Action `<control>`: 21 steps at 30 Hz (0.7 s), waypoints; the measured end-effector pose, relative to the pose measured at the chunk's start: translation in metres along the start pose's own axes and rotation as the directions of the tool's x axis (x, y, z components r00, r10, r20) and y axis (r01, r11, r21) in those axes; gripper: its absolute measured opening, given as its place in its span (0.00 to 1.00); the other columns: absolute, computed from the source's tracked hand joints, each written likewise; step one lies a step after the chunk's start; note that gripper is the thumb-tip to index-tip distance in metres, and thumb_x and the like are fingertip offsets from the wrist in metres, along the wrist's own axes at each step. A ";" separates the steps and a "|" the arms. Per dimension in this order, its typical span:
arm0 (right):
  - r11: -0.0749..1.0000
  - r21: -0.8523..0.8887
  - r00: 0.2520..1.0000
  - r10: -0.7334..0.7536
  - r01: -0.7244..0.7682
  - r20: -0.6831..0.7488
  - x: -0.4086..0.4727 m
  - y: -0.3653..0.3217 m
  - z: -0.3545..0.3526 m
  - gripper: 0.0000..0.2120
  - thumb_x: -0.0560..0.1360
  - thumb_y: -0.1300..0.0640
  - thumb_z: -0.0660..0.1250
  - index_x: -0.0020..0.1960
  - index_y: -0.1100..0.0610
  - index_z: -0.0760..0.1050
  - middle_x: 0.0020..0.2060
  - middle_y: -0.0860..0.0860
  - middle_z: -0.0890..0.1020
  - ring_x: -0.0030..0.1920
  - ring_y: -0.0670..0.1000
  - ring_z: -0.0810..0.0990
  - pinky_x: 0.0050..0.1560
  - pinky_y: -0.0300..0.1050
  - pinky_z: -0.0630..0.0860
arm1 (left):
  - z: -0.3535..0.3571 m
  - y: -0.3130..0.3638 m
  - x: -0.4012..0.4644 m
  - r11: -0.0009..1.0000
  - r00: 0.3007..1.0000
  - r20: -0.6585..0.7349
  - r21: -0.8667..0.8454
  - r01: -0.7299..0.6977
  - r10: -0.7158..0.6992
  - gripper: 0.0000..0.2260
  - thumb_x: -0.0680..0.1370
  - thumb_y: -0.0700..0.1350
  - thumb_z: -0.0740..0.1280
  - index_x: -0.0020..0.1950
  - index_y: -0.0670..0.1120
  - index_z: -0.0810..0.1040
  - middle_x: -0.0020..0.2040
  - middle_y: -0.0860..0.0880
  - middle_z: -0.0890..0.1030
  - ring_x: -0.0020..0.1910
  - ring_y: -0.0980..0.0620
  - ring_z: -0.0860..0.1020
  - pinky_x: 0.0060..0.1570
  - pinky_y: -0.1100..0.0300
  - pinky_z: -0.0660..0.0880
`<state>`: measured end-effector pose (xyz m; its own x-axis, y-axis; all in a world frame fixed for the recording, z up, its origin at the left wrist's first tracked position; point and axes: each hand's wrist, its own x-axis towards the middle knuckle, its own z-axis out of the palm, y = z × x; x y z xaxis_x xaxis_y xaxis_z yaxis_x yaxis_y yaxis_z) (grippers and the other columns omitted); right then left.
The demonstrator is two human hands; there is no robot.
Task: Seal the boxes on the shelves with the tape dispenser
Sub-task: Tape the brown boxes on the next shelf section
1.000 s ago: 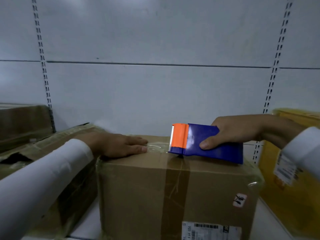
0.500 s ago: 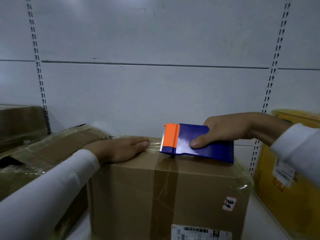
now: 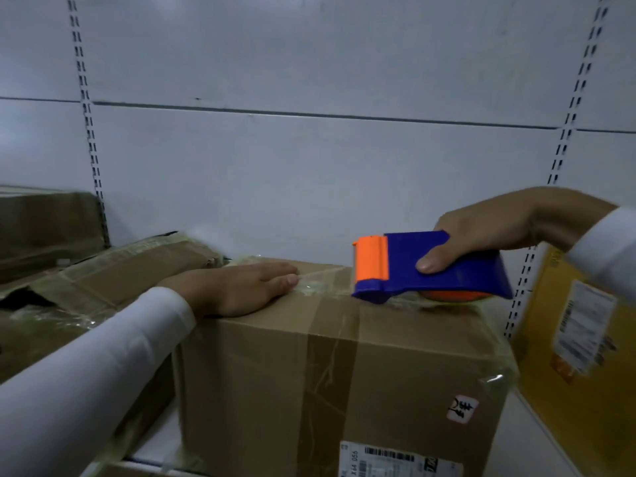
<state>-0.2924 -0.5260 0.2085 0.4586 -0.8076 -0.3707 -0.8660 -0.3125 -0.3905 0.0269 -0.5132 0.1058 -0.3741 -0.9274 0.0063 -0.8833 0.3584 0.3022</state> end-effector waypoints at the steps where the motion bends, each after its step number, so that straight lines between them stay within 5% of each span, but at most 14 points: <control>1: 1.000 -0.003 1.000 0.012 -0.012 0.003 -0.007 0.008 -0.005 0.19 0.68 0.37 0.69 0.44 0.53 0.82 0.39 0.52 0.86 0.37 0.48 0.84 0.38 0.39 0.77 | 0.000 -0.001 0.001 1.000 1.000 0.003 0.004 0.002 -0.002 0.23 0.81 0.61 0.47 0.75 0.59 0.60 0.76 0.61 0.57 0.63 0.70 0.52 0.63 0.69 0.45; 10: 0.979 0.173 0.992 0.115 -0.104 -0.054 -0.043 0.092 -0.001 0.19 0.64 0.37 0.74 0.38 0.53 0.84 0.36 0.55 0.85 0.34 0.51 0.83 0.34 0.40 0.76 | 0.000 -0.001 0.009 0.996 0.998 0.043 0.084 0.034 -0.037 0.26 0.80 0.62 0.47 0.77 0.56 0.54 0.78 0.59 0.52 0.75 0.62 0.49 0.67 0.67 0.42; 14: 0.965 0.251 0.988 0.106 -0.074 -0.114 -0.037 0.100 0.006 0.28 0.55 0.36 0.77 0.44 0.58 0.82 0.38 0.56 0.86 0.35 0.52 0.84 0.33 0.40 0.77 | -0.006 0.014 0.008 0.988 0.994 0.048 0.123 0.089 -0.095 0.24 0.81 0.61 0.47 0.77 0.57 0.55 0.78 0.59 0.52 0.76 0.59 0.51 0.69 0.64 0.44; 21: 0.949 0.314 0.992 0.071 -0.035 -0.104 -0.033 0.108 0.014 0.42 0.46 0.29 0.80 0.47 0.59 0.80 0.37 0.54 0.85 0.33 0.49 0.83 0.32 0.39 0.77 | 0.021 0.116 0.063 0.996 0.996 0.057 0.061 -0.070 0.067 0.23 0.82 0.59 0.47 0.77 0.55 0.55 0.77 0.54 0.58 0.76 0.52 0.57 0.73 0.54 0.50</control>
<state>-0.3986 -0.5260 0.1663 0.3728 -0.8753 -0.3081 -0.7750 -0.1111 -0.6221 -0.1047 -0.5278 0.1213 -0.4478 -0.8937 -0.0276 -0.8704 0.4286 0.2424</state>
